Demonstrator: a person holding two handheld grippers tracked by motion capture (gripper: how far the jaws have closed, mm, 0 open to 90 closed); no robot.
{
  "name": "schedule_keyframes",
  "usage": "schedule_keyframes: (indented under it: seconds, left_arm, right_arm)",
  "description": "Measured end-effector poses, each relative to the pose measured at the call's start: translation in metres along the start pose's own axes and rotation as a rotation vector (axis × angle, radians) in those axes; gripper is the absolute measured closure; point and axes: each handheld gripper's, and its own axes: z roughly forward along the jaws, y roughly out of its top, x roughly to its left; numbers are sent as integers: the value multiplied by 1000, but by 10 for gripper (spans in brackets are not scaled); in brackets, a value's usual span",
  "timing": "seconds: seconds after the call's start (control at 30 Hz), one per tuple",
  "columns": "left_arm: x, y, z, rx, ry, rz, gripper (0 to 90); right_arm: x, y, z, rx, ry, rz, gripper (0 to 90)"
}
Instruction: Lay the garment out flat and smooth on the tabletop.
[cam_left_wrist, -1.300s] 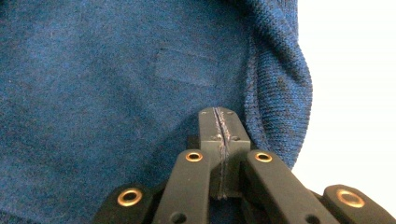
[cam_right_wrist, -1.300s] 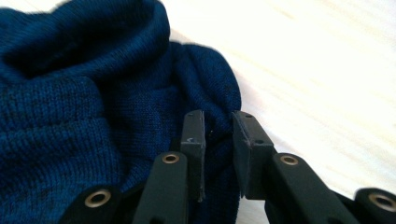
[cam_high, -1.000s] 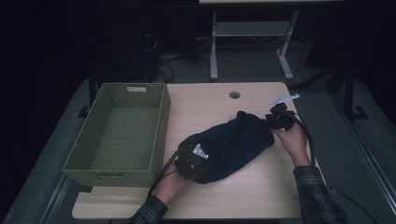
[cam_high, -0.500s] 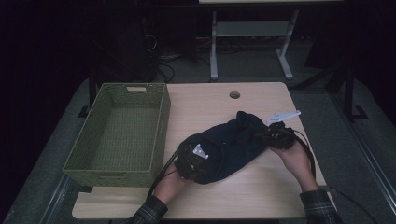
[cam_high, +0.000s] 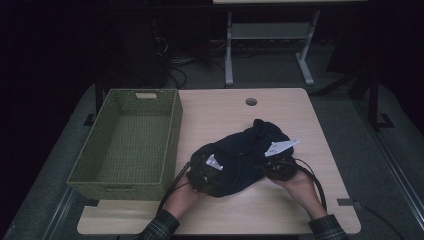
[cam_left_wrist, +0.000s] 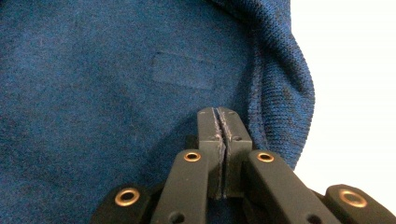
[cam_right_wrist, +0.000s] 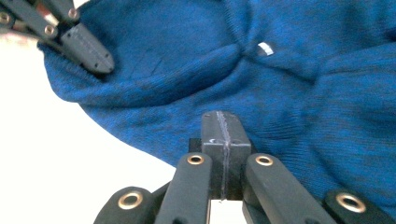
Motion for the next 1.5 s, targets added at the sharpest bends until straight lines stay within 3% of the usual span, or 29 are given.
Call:
schedule_keyframes:
  seconds: [0.27, 0.4, 0.63, 0.73, 0.9, 1.23, 1.33, 1.4, 1.5]
  left_arm:
    - [0, 0, 0, 2, -1, 5, 888]
    - [3, 0, 0, 6, -18, 5, 883]
    - [4, 9, -2, 8, -19, 4, 851]
    - [6, 18, -9, -8, -19, 9, 873]
    - [17, 38, -15, -44, -5, -4, 899]
    - [47, 93, -19, -84, 100, 1, 900]
    - [60, 108, -14, -75, 130, 10, 900]
    - [68, 116, -5, -68, 137, -20, 900]
    - [82, 120, 5, -36, 140, -26, 900]
  right_arm:
    - [10, -1, 21, 39, 49, -21, 900]
    - [12, -4, 31, 79, 33, -33, 900]
    - [14, -6, 32, 68, 30, -45, 900]
    - [12, -6, 32, 67, 41, -26, 900]
    - [14, -6, 32, 65, 28, -40, 900]
    - [12, -7, 32, 64, 39, -31, 900]
    - [13, -7, 32, 63, 40, -29, 900]
    - [13, -7, 32, 64, 37, -32, 900]
    - [12, -7, 32, 64, 38, -35, 900]
